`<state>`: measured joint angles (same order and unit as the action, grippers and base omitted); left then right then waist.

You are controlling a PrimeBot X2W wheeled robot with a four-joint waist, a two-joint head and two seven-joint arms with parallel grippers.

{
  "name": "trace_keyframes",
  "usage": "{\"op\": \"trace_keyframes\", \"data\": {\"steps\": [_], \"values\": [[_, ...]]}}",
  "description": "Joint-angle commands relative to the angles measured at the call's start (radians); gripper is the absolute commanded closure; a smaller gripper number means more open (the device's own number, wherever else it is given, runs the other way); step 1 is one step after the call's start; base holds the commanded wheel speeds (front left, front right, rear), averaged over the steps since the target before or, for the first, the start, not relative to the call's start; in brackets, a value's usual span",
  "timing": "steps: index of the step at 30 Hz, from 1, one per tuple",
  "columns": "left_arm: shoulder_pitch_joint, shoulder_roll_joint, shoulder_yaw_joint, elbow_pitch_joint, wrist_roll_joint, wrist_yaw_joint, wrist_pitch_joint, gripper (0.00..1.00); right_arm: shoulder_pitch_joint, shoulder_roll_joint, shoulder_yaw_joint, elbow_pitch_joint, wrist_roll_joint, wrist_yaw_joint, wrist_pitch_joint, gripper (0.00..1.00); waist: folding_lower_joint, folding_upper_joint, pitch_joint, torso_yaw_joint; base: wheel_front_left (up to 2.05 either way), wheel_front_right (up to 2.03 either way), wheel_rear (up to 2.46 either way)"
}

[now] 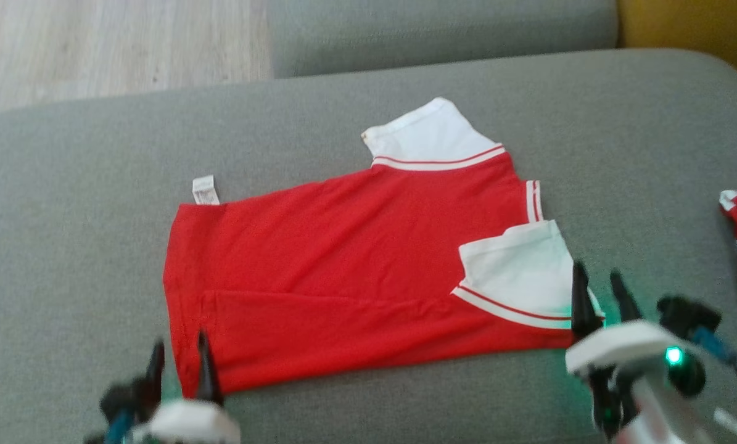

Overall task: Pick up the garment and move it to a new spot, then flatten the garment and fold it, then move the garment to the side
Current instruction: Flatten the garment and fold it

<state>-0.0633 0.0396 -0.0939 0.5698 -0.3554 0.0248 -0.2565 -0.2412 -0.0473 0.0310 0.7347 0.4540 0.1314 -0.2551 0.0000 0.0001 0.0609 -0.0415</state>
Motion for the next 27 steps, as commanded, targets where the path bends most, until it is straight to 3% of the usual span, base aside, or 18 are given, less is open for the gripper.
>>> {"op": "trace_keyframes", "data": {"steps": [1,6,13,22,27], "values": [[-0.079,0.015,0.037,-0.029,0.014,-0.008,-0.005,0.00,-0.060,-0.009,0.023,-0.038,-0.015,-0.001,-0.007,0.00,0.0000,-0.0001,0.020,0.007,0.00,0.00,0.00],[-0.273,0.078,0.017,0.079,0.061,-0.074,0.005,0.00,-0.154,-0.012,0.034,-0.056,-0.061,-0.001,-0.006,0.00,0.0000,-0.0001,0.084,0.011,0.00,0.00,0.00],[-0.543,0.183,-0.029,0.251,0.057,-0.140,0.147,0.00,-0.287,-0.010,0.077,-0.064,-0.077,-0.001,0.002,0.00,0.0000,-0.0001,0.189,0.001,0.00,0.00,0.00],[-0.643,0.245,-0.143,0.330,-0.100,-0.155,0.276,0.00,-0.362,-0.008,0.121,-0.034,-0.061,-0.001,-0.003,0.00,0.0000,-0.0001,0.237,-0.014,0.00,0.00,0.00],[-0.645,0.287,-0.203,0.320,-0.184,-0.155,0.270,0.00,-0.393,-0.010,0.129,-0.016,-0.055,-0.001,-0.005,0.00,0.0000,-0.0001,0.241,-0.012,0.00,0.00,0.00]]}}
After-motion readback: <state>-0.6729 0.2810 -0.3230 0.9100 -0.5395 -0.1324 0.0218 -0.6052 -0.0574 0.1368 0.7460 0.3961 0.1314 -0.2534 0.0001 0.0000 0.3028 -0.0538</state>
